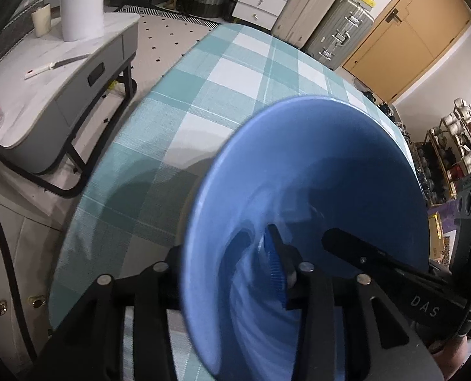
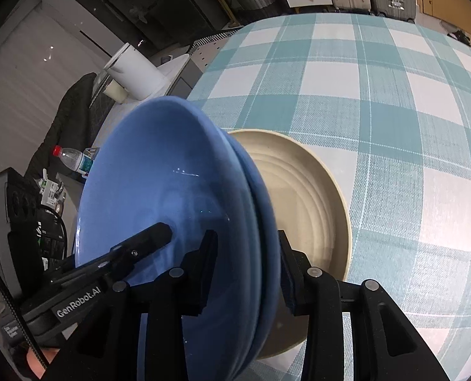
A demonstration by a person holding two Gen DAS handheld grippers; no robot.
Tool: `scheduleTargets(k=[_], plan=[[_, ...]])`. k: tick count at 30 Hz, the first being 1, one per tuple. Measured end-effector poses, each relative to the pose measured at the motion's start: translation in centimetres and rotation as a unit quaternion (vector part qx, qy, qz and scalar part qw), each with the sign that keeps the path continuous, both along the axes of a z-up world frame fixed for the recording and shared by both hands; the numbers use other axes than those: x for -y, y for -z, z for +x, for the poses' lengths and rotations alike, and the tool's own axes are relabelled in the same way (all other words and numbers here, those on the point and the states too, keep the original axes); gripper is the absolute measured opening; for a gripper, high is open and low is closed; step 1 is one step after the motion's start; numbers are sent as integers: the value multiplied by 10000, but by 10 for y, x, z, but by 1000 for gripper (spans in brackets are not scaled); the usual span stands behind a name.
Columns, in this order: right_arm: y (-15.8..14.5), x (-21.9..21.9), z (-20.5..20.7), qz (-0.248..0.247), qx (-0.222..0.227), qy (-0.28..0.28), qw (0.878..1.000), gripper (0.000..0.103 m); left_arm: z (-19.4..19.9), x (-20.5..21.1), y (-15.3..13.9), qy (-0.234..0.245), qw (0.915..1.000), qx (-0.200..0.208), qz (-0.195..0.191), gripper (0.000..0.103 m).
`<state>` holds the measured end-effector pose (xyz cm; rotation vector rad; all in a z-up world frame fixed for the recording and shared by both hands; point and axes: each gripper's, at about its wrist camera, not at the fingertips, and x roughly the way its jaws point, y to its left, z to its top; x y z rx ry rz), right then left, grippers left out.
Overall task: Organize plates and bowls
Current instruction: 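Carry the nested bowl stack with both tools onto the cream plate stack, then open both tools to release the bowls on the plates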
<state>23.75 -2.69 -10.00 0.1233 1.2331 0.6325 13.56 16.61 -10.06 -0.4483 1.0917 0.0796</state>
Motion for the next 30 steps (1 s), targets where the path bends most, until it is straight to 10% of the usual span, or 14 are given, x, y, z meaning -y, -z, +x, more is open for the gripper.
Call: scheduleTargets(k=[22,30], plan=[[-83,51,-39,130,1870,781,9792,85,-48,-14,-45,-565,9929,743,737,65],[-107,54,-82,103,2512,712,9652,85,-76,10,-68,-338,9864,1258,1006,80]])
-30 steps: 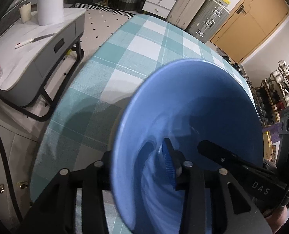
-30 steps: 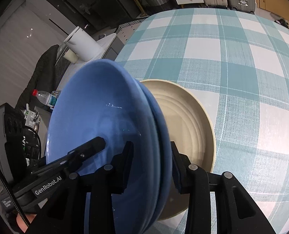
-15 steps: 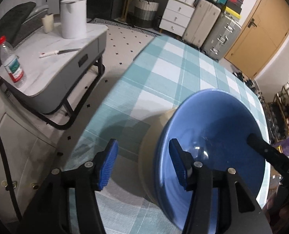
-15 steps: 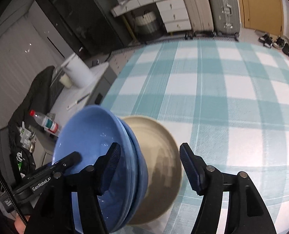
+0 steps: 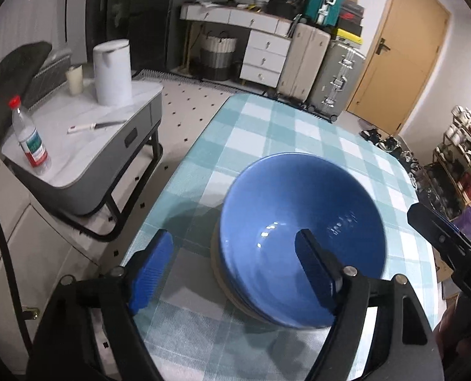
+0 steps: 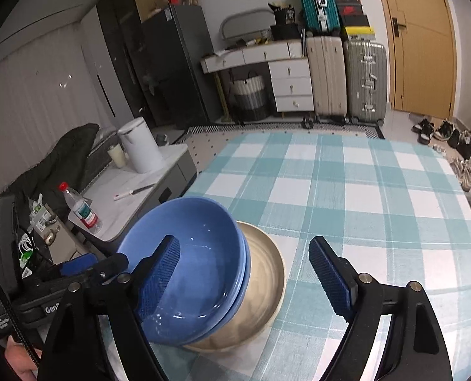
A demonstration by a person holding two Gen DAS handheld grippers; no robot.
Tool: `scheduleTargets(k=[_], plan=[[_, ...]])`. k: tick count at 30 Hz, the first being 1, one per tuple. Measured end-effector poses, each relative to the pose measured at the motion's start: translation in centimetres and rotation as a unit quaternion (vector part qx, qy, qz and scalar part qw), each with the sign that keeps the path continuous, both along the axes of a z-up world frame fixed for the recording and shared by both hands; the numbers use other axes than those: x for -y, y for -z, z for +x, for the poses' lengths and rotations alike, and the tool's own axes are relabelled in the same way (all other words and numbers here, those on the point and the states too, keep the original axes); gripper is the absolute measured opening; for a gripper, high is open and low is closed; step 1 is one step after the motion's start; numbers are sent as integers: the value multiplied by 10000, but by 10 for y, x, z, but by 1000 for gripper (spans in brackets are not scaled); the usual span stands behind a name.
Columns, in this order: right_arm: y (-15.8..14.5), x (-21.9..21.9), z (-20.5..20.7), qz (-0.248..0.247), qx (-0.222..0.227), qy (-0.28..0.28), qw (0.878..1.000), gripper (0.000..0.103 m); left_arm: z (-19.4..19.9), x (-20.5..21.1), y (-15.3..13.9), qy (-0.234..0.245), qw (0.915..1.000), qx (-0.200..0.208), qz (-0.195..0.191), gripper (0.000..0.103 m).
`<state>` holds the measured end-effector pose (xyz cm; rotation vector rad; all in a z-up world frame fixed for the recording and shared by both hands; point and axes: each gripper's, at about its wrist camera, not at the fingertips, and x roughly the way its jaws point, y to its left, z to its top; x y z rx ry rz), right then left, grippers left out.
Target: Organize plates and bowls
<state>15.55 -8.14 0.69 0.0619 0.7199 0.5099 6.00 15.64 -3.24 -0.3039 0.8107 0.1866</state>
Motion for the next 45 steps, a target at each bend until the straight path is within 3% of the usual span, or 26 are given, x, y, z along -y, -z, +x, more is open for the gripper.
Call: scheduleTargets(k=[6,11,22,31,45], plan=[[-17,14,-40,10,506,100,9987,87,-19,22,-15,230,9993,250,143,86],[-28,24,-75,-54,936,163,9955,89,-38,50,-29,481,9959,526,565,95],[-40,59,-140,-183,1741,551,9830,101,-77,82,-49,407,9844,1188,1233,103],[-35,72,-169,-224,1965,556,9787,102,-86,89,-43,557,9849,1137,1177,103],[-24,74,-171,-98,1836,609,9811,102,-89,102,-35,480,9792,1096,1638,103]])
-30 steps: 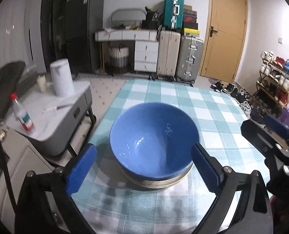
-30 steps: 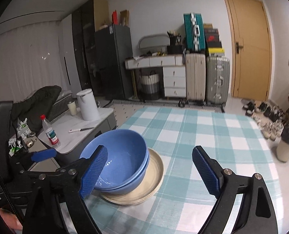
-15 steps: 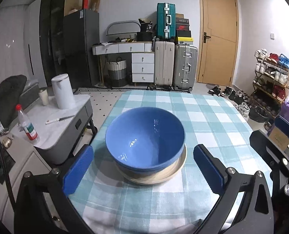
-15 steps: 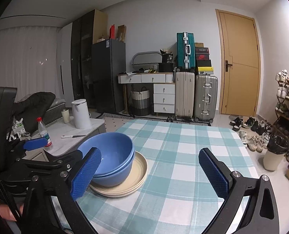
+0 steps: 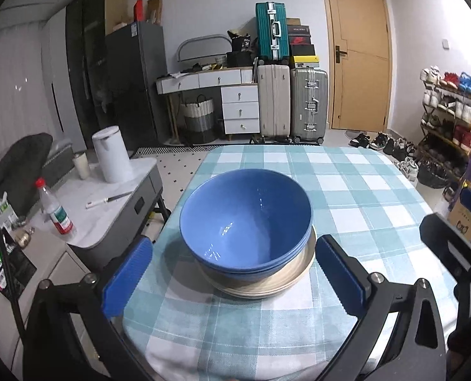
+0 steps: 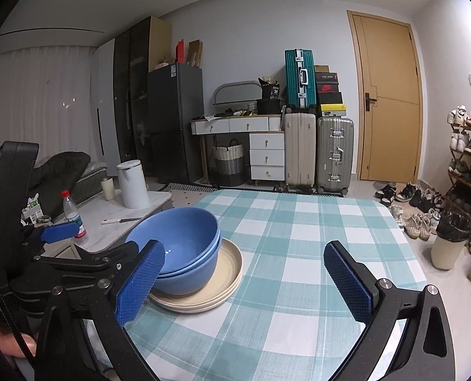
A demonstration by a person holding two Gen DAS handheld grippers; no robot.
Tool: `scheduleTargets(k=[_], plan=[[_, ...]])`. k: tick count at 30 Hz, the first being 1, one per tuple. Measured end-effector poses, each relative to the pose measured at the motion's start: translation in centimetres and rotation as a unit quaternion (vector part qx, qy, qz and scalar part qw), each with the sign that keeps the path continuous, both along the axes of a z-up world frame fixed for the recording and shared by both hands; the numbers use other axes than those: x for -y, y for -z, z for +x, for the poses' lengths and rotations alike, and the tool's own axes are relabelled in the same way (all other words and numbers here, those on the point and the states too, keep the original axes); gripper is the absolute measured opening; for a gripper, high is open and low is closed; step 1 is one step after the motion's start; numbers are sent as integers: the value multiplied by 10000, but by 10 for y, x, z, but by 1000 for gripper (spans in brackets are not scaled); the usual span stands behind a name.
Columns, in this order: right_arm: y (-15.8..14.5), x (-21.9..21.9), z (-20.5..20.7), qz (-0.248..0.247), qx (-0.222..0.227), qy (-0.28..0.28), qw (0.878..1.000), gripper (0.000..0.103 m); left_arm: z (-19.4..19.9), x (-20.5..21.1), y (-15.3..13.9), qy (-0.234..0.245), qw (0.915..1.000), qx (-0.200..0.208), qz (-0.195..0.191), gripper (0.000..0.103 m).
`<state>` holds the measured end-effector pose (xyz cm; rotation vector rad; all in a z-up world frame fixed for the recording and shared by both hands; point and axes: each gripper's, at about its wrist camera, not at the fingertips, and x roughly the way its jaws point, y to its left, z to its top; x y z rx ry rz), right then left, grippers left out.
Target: Organize plates and bowls
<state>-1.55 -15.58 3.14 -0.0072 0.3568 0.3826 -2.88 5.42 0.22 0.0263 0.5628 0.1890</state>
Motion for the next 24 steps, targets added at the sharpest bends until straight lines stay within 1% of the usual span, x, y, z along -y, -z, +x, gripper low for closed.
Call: scheduleTargets(k=[7,12,19,22,24], plan=[[4,5,3,74,-37,76,9999,102,8,3,6,61,9998,-142,-135,103],[11,10,7,158,-181,117,9996,102,11,11,12,45,9996,-255,61,103],[12,11,8,186,-202,94,9996,102,9,12,11,115,9997,-197,-40,103],[13,12,10,204,-203,104,9995,102,10,14,13,212,9995,-236,-10,103],[13,12,9,204,-225,103,9995,102,8,15,14,188,9996,-201,102,103]])
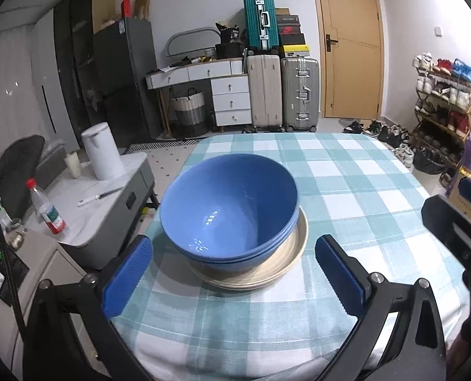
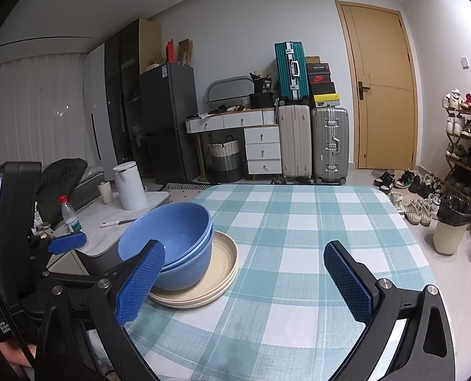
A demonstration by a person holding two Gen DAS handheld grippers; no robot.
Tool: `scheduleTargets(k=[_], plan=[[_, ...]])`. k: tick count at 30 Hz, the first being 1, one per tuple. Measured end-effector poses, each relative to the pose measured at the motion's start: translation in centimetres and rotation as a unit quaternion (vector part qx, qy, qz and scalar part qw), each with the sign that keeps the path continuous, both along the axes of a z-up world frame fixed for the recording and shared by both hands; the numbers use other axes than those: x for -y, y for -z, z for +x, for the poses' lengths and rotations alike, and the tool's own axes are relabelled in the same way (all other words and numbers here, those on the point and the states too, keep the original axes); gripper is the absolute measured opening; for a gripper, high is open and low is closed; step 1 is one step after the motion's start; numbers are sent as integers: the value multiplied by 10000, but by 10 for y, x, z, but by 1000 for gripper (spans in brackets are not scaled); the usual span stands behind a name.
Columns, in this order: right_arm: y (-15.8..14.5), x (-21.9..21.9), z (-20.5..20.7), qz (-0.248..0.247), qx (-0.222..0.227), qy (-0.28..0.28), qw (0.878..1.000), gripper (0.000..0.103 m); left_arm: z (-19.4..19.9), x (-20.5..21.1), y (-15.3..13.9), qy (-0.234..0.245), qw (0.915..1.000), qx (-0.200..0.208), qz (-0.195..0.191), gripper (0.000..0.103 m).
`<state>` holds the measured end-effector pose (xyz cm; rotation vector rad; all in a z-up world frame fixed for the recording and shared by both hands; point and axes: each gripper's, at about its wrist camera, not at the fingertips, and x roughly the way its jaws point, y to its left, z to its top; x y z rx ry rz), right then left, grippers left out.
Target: Organize plates and bowls
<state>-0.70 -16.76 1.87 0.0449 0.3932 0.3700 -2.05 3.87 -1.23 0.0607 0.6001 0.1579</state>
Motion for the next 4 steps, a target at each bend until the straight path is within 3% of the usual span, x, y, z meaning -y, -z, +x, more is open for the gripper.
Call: scheduleTargets(k=[4], plan=[[2,1,0,-3,-35,10,10000,102,0,-2,1,40,9999,-1,-105,103]])
